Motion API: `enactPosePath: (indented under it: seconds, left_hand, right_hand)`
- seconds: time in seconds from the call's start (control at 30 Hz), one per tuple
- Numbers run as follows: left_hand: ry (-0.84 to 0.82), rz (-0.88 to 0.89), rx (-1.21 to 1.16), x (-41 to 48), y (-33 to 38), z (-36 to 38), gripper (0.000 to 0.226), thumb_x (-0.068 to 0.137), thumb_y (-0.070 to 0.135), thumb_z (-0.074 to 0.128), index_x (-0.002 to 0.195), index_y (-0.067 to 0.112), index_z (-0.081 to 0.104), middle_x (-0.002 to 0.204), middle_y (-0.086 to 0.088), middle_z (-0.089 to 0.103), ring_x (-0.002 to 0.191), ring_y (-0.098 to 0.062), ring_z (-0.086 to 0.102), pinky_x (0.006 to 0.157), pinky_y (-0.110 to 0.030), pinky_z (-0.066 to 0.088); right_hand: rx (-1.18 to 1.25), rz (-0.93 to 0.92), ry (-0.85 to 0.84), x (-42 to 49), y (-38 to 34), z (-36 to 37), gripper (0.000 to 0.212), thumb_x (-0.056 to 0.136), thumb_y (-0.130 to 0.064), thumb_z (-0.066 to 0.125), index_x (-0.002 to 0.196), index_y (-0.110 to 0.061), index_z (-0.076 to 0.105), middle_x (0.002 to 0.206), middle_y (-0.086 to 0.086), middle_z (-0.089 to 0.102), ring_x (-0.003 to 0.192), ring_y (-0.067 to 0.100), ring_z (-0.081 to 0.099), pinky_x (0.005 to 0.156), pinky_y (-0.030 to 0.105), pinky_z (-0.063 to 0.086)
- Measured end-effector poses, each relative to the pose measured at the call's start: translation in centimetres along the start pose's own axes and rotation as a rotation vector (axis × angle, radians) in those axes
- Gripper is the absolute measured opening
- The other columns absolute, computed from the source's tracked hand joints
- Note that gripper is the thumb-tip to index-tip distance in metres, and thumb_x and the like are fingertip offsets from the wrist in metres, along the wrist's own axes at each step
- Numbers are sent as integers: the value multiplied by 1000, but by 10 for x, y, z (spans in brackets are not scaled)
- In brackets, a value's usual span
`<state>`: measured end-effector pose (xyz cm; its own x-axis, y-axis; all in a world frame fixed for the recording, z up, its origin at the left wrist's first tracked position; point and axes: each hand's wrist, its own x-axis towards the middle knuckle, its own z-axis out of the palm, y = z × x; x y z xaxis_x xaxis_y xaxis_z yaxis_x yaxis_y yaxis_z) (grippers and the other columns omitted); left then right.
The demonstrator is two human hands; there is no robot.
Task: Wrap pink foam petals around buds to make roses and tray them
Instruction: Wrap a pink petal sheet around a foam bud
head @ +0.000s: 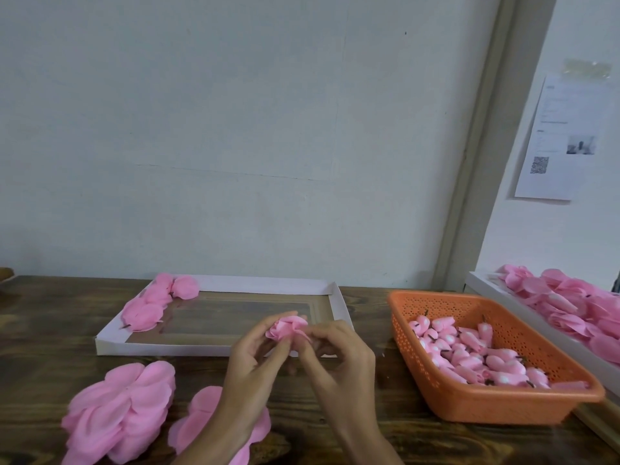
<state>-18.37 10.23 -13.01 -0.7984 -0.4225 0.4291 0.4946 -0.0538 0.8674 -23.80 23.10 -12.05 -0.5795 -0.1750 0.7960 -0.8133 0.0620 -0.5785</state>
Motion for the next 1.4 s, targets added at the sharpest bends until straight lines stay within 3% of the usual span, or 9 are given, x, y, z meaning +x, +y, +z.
enactPosePath:
  seconds: [0.2, 0.37, 0.5, 0.6, 0.73, 0.87, 1.03, 1.2, 1.4]
  left_hand:
    - [-29, 7, 8, -2, 0, 2, 24, 98, 22, 68, 120, 25, 77, 111, -10, 78, 101, -25, 74, 70, -28, 59]
    - [1, 8, 13, -3, 2, 4, 27, 92, 22, 68, 116, 30, 78, 108, -9, 78, 91, -20, 72, 65, -28, 58]
    - [-9, 30, 64, -5, 2, 6, 27, 96, 24, 66, 115, 39, 78, 111, -2, 79, 105, -15, 74, 78, -26, 61]
    - [-33, 63, 86, -7, 7, 9, 32, 99, 19, 63, 113, 44, 77, 112, 2, 79, 107, -14, 74, 80, -20, 59]
    - [4, 34, 24, -5, 4, 6, 42, 89, 22, 68, 128, 35, 71, 116, -4, 78, 109, -21, 74, 80, -20, 59]
    - [27, 28, 22, -3, 0, 1, 39, 93, 13, 71, 125, 36, 66, 114, -7, 79, 104, -25, 76, 82, -25, 60]
    - [39, -39, -22, 1, -1, -4, 38, 75, 45, 85, 110, 35, 73, 115, -8, 78, 98, -24, 75, 69, -26, 58]
    - [26, -50, -24, 7, -8, -11, 44, 72, 41, 83, 114, 29, 78, 102, -10, 79, 75, -11, 68, 61, -23, 54]
    - [-29, -32, 2, 4, -3, -8, 42, 80, 42, 82, 121, 31, 77, 106, -9, 80, 87, -12, 75, 67, -23, 57]
  right_hand:
    - [-69, -14, 53, -2, -3, 0, 19, 89, -10, 82, 89, -29, 80, 79, -13, 65, 73, 8, 66, 63, 12, 48]
    - [-114, -28, 134, -2, -3, 1, 21, 83, -8, 87, 92, -25, 78, 81, -15, 66, 71, 5, 68, 59, 22, 55]
    - [-148, -71, 107, -5, -2, 3, 23, 79, -3, 89, 86, -20, 76, 81, -13, 66, 69, 6, 67, 57, 30, 56]
    - [-143, -94, 73, -5, -1, 2, 25, 79, -1, 87, 92, -21, 78, 86, -12, 67, 72, 5, 67, 60, 27, 57]
    - [-93, -86, -28, -4, -4, 2, 14, 91, -17, 76, 102, -25, 80, 98, -13, 66, 87, 7, 68, 70, 19, 56]
    - [-13, 0, -50, -4, -1, 4, 25, 93, -11, 77, 107, -32, 81, 108, -10, 63, 104, 12, 66, 78, 23, 57]
    - [131, 105, -112, 0, 1, 3, 28, 95, -12, 76, 106, -37, 82, 106, -11, 67, 104, 18, 67, 80, 22, 54]
    - [83, 75, -99, 0, 0, 2, 21, 92, -24, 79, 111, -33, 78, 104, -13, 72, 98, 19, 68, 73, 34, 58]
    - [85, 157, -129, -2, 0, 2, 25, 92, -31, 80, 115, -39, 78, 99, -12, 66, 101, 18, 65, 75, 35, 57]
